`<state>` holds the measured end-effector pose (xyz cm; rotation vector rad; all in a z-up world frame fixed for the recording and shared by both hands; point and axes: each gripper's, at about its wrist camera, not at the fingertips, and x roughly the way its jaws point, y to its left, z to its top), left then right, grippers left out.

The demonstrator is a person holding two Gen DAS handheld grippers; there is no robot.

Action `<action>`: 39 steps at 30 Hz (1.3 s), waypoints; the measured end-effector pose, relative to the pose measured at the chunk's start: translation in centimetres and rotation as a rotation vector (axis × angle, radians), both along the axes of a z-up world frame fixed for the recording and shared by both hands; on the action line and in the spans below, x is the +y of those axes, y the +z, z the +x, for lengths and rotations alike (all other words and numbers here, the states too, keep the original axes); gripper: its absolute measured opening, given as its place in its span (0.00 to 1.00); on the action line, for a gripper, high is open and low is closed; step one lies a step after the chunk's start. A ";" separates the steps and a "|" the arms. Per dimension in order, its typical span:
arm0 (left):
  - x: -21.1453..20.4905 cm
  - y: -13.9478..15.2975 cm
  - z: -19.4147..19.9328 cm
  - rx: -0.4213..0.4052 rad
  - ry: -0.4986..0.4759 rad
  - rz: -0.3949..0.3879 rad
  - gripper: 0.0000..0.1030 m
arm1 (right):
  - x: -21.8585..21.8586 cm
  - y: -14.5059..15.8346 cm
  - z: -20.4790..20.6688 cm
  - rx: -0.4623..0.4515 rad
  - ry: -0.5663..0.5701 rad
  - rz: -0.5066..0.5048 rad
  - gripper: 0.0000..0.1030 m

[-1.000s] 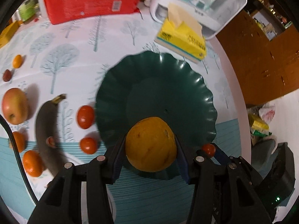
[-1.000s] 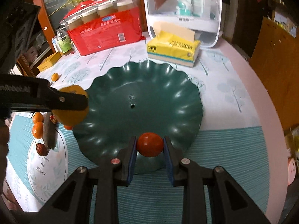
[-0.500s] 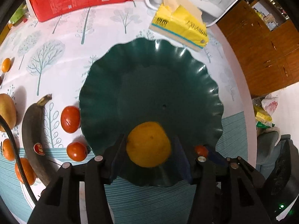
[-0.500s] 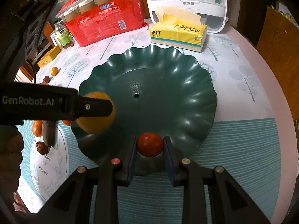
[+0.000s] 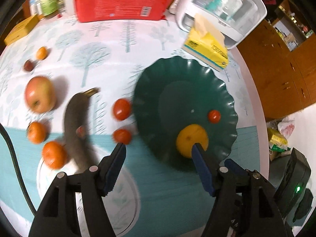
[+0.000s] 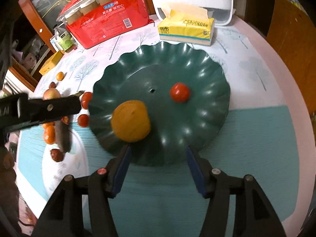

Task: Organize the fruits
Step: 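Move the left tool to a mandarin while the right tool approaches the small red-brown fruit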

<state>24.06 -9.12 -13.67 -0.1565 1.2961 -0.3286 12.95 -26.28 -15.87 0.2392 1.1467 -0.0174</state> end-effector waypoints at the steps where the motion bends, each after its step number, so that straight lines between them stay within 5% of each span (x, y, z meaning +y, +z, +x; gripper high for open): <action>1: 0.6 0.1 -0.3 0.001 0.008 -0.002 0.66 | 0.2 0.1 -0.3 0.007 -0.007 0.011 0.57; 19: 12.6 1.1 -5.7 -0.011 0.085 0.049 0.73 | 8.2 -0.5 -4.0 0.123 -0.071 0.144 0.57; 39: 20.8 -0.1 -1.8 -0.016 -0.044 0.141 0.73 | 18.5 -1.8 -2.0 0.098 -0.109 0.151 0.57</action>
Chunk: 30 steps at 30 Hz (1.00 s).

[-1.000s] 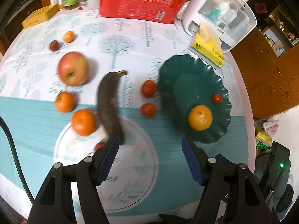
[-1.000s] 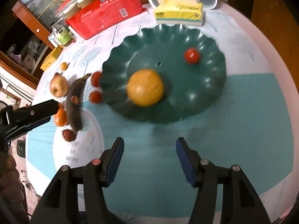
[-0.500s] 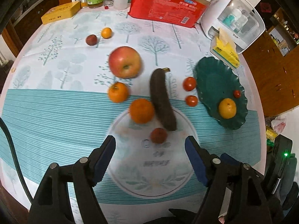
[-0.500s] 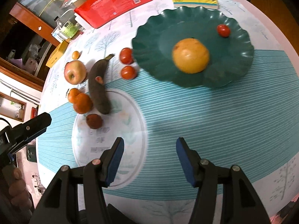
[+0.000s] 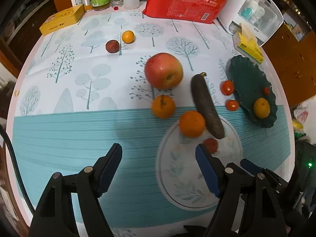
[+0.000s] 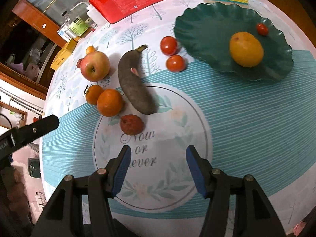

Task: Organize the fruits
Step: 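Move the left tool to a mandarin while the right tool approaches the small red-brown fruit, then close the left tool on the mandarin while the right tool grasps the red-brown fruit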

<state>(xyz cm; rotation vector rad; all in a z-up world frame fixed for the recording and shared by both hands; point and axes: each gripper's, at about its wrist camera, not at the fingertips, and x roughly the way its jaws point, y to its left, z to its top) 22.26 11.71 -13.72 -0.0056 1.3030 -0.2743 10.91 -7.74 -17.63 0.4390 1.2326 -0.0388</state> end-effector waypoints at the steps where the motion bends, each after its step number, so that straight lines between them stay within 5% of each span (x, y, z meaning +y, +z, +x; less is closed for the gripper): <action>1: 0.2 -0.3 0.4 -0.001 -0.010 0.001 0.73 | 0.4 -0.1 0.1 -0.005 0.002 -0.008 0.57; 12: -0.5 -3.8 3.4 -0.063 -0.129 -0.022 0.73 | 3.5 -1.1 1.2 -0.068 0.041 -0.115 0.57; 27: -0.5 -7.6 5.7 -0.067 -0.100 -0.105 0.73 | 6.6 -2.3 3.2 -0.088 0.140 -0.282 0.56; 30: -0.7 -7.9 5.7 -0.075 -0.105 -0.114 0.73 | 6.8 -2.4 3.3 -0.079 0.151 -0.307 0.50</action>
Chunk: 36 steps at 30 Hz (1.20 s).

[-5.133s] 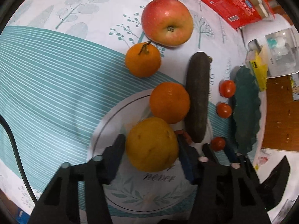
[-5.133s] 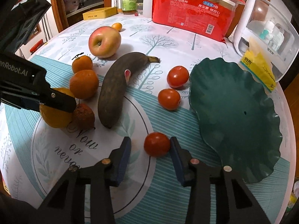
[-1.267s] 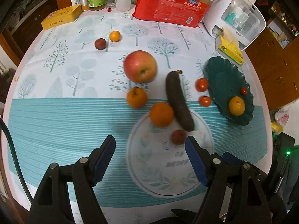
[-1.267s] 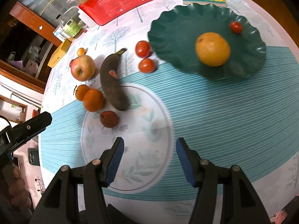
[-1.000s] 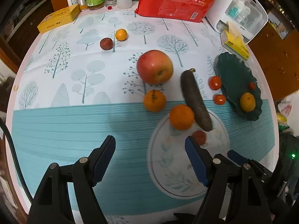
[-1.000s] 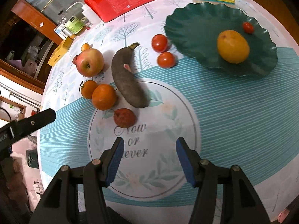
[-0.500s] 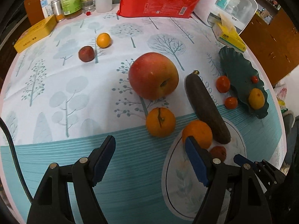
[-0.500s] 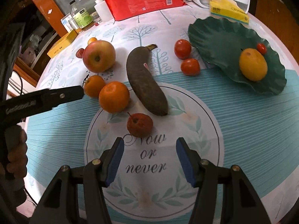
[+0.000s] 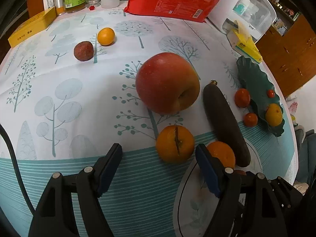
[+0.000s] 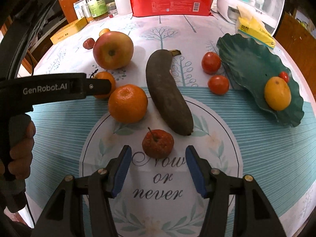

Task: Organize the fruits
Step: 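Close the left tool on the mandarin while the right tool grasps the red-brown fruit, then carry the mandarin onto the green plate with the left tool while the right tool drops the red-brown fruit there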

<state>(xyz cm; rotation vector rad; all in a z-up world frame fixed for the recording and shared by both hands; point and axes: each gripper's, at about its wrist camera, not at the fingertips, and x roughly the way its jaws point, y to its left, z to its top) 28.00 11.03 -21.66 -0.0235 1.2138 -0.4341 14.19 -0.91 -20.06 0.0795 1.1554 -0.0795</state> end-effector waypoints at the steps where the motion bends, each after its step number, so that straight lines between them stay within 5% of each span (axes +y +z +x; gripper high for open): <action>1: -0.1 0.0 -0.1 -0.008 0.000 0.000 0.73 | 0.0 -0.1 0.1 0.006 0.002 -0.005 0.46; 7: -0.4 0.0 -0.3 -0.035 -0.016 -0.022 0.60 | 0.6 0.0 0.4 0.025 0.025 -0.042 0.33; 15: -1.0 0.0 -0.8 -0.039 -0.036 -0.086 0.38 | 1.1 0.1 -0.1 0.042 0.038 -0.051 0.30; 36: -1.2 4.2 -5.1 -0.116 0.120 -0.045 0.37 | 0.8 2.4 -3.0 -0.039 0.185 0.039 0.30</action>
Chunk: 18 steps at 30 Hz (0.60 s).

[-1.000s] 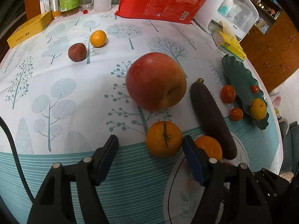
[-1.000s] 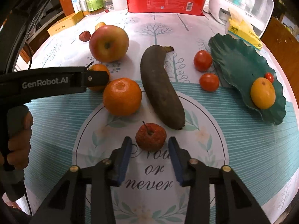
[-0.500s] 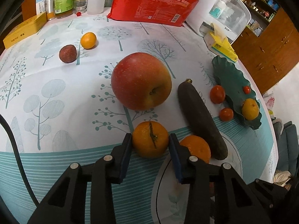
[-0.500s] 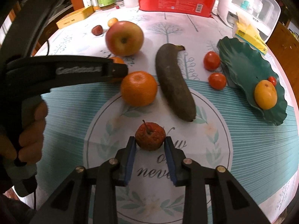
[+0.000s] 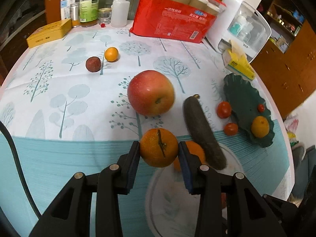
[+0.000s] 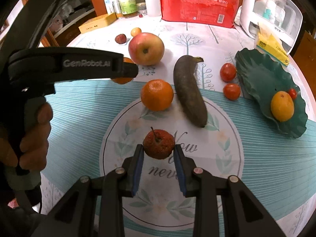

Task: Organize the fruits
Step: 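Carry the mandarin onto the green plate with the left tool while the right tool drops the red-brown fruit there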

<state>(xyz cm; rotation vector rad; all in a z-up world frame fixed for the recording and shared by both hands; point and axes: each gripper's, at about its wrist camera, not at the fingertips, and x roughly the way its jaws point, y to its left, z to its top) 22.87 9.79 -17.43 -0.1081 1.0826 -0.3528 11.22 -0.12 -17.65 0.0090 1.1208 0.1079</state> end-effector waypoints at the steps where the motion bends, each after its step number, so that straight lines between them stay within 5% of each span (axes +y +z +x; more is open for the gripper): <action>1: -0.2 0.2 -0.4 0.000 0.006 0.003 0.37 | -0.4 0.2 -0.2 -0.007 0.006 0.004 0.30; 18: -8.7 3.8 -5.7 -0.062 0.124 0.010 0.37 | -10.7 4.1 -2.7 -0.111 0.081 -0.010 0.30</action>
